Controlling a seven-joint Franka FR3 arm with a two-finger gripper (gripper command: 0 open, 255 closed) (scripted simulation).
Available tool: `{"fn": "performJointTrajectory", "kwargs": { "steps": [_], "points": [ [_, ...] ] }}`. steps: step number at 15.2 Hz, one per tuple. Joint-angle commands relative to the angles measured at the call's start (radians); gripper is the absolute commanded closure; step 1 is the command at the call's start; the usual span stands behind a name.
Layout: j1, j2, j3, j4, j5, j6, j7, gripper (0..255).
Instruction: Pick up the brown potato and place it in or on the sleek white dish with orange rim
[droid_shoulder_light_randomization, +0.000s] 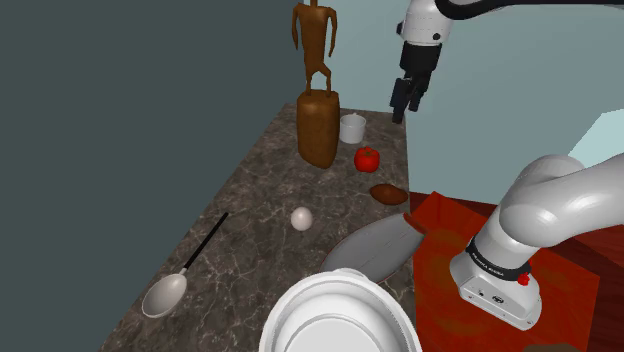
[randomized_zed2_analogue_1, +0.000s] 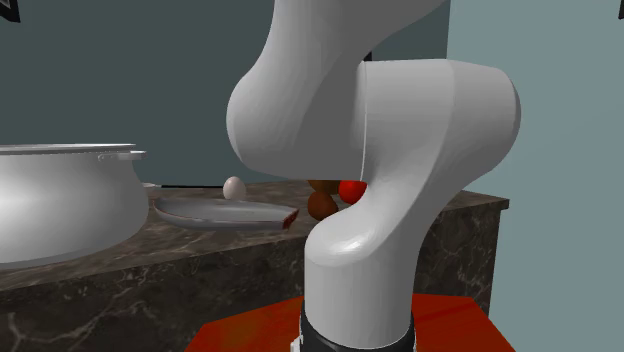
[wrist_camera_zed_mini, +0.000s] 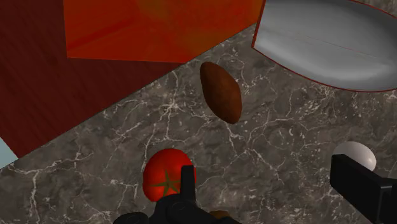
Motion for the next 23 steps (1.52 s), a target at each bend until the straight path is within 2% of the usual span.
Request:
{"fn": "performJointTrajectory", "kwargs": {
  "steps": [1,9,16,23],
  "points": [
    [0.0,0.0,0.0,0.0,0.0,0.0,0.0,0],
    [0.035,-0.031,0.044,-0.276,0.003,0.225,-0.031,0],
    [0.069,0.021,0.087,-0.478,0.01,0.46,-0.051,0],
    [0.075,0.091,0.102,-0.555,0.019,0.604,-0.054,0]
  ]
}}
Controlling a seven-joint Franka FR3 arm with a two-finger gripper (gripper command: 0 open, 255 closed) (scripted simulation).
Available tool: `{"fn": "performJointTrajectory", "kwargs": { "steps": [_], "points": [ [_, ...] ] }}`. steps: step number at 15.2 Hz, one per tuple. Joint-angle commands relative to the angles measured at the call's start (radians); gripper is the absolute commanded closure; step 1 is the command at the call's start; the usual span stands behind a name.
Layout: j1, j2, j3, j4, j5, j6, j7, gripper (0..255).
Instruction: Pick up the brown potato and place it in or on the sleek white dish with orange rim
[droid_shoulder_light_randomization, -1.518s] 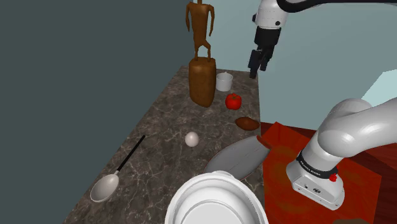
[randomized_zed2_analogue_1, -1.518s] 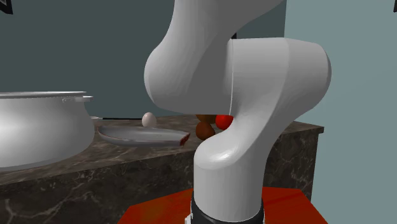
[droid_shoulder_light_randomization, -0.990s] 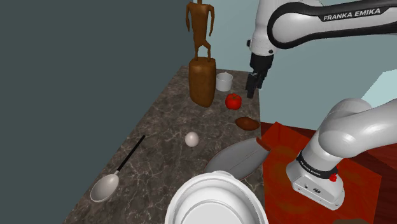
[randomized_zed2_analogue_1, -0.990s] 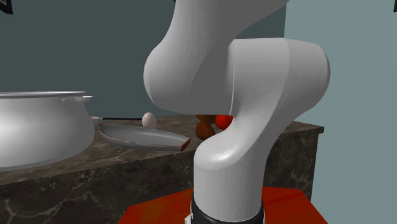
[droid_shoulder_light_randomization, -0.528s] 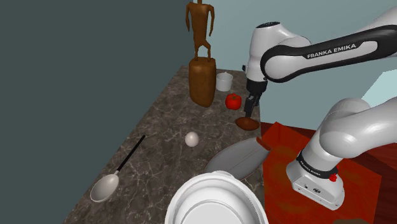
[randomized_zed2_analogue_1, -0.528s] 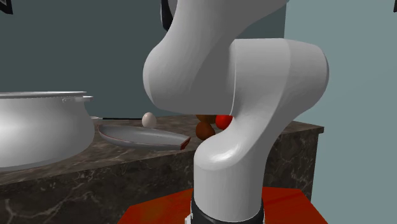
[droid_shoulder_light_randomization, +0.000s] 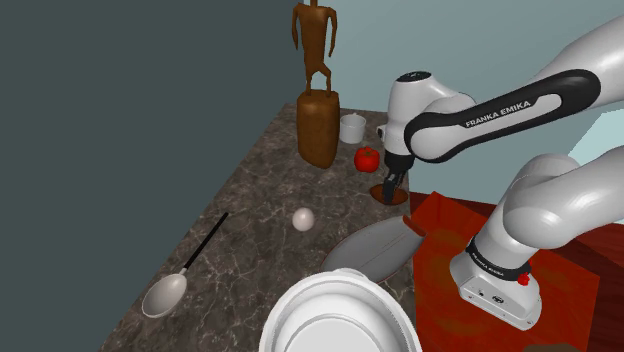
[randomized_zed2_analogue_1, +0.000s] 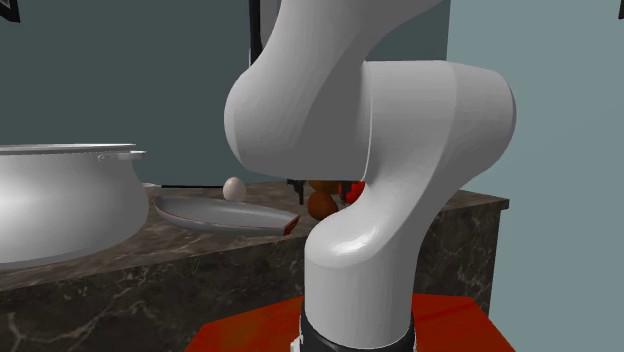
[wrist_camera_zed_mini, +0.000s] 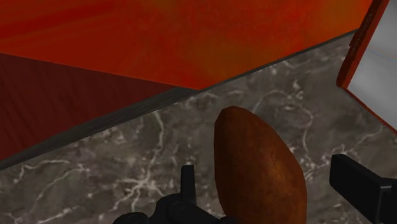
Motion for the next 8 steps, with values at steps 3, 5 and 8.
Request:
{"fn": "performJointTrajectory", "kwargs": {
  "steps": [3,5,8],
  "points": [
    [0.003,0.024,0.005,-0.021,0.005,0.046,0.002,0],
    [0.003,0.024,0.005,-0.021,0.005,0.046,0.002,0],
    [0.003,0.024,0.005,-0.021,0.005,0.046,0.002,0]
  ]
}}
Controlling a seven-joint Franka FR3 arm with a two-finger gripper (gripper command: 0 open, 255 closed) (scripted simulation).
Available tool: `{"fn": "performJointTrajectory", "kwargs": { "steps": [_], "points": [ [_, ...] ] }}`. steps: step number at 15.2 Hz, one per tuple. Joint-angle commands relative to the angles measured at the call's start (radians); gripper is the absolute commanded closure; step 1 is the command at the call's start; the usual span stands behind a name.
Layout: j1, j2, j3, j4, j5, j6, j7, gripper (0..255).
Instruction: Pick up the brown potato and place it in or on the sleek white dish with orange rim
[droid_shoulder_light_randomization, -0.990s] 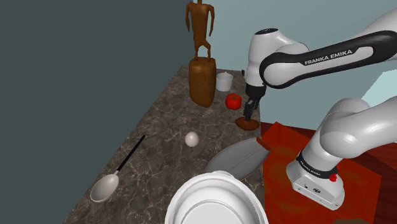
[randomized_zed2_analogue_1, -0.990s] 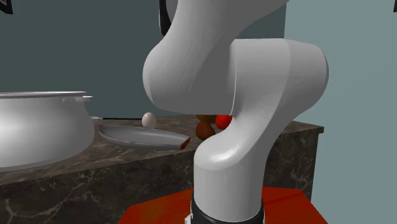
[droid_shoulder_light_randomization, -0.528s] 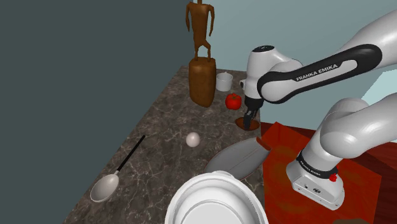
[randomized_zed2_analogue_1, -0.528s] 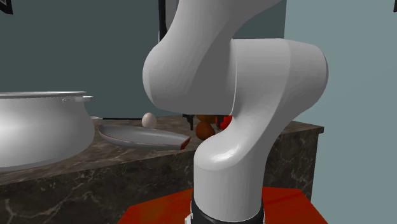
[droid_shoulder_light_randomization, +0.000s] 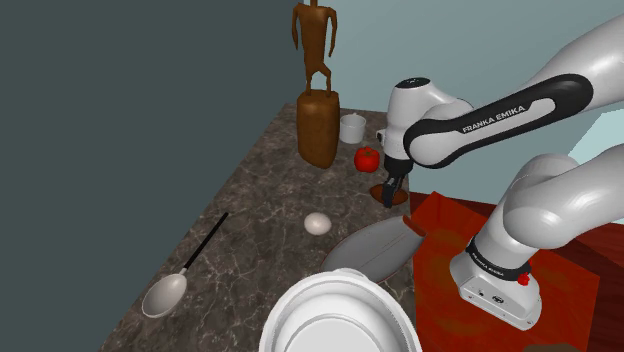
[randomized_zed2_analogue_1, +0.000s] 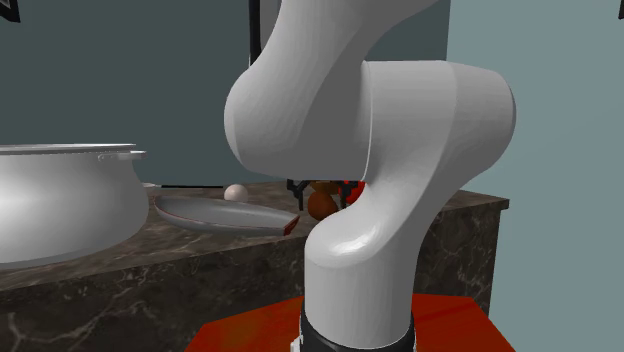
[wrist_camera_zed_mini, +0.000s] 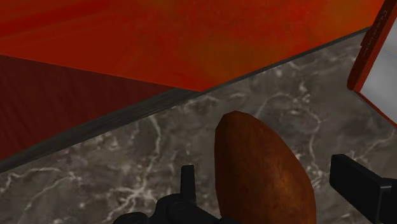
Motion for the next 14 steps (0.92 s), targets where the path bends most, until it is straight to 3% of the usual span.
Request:
{"fn": "performJointTrajectory", "kwargs": {
  "steps": [1,2,3,12,14],
  "points": [
    [0.0,0.0,0.0,0.0,0.0,0.0,0.0,0],
    [0.0,0.0,0.0,0.0,0.0,0.0,0.0,0],
    [0.0,0.0,0.0,0.0,0.0,0.0,0.0,255],
    [0.0,0.0,0.0,0.0,0.0,0.0,0.0,255],
    [0.0,-0.026,-0.003,0.014,-0.002,-0.04,0.0,255]
  ]
}}
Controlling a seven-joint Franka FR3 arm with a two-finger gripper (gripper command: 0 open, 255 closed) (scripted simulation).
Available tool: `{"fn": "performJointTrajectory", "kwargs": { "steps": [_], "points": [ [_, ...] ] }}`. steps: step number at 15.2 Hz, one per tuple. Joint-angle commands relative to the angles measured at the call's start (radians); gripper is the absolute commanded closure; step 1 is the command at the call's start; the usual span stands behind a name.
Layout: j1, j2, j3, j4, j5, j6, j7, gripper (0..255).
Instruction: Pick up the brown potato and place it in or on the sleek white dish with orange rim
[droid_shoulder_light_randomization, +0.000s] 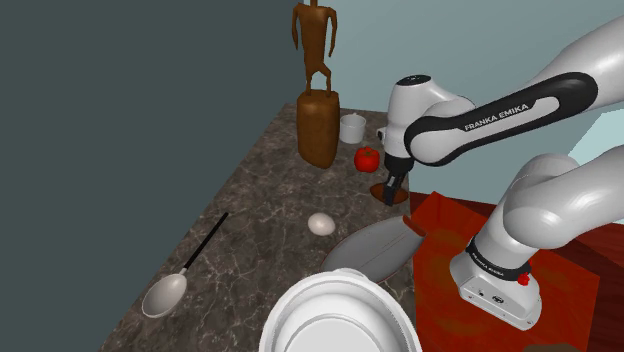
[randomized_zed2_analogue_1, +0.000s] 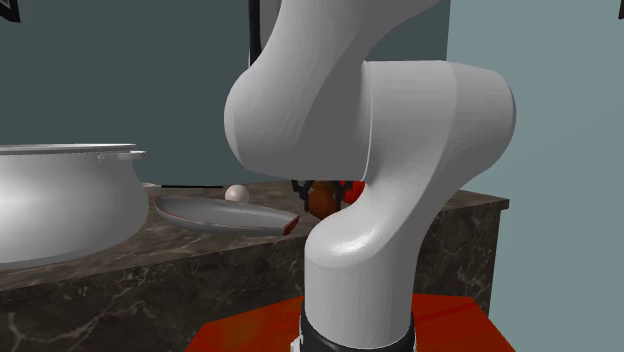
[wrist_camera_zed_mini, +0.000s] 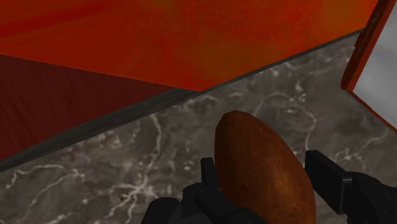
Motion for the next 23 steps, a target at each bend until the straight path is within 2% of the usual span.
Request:
{"fn": "performJointTrajectory", "kwargs": {
  "steps": [1,14,22,23],
  "points": [
    [-0.001,-0.022,-0.003,0.015,-0.003,-0.037,-0.001,255],
    [-0.005,-0.131,-0.023,0.136,-0.019,-0.267,-0.002,255],
    [-0.008,-0.159,-0.032,0.216,-0.027,-0.375,-0.002,255],
    [0.009,-0.17,-0.01,0.212,-0.008,-0.381,0.024,255]
  ]
}}
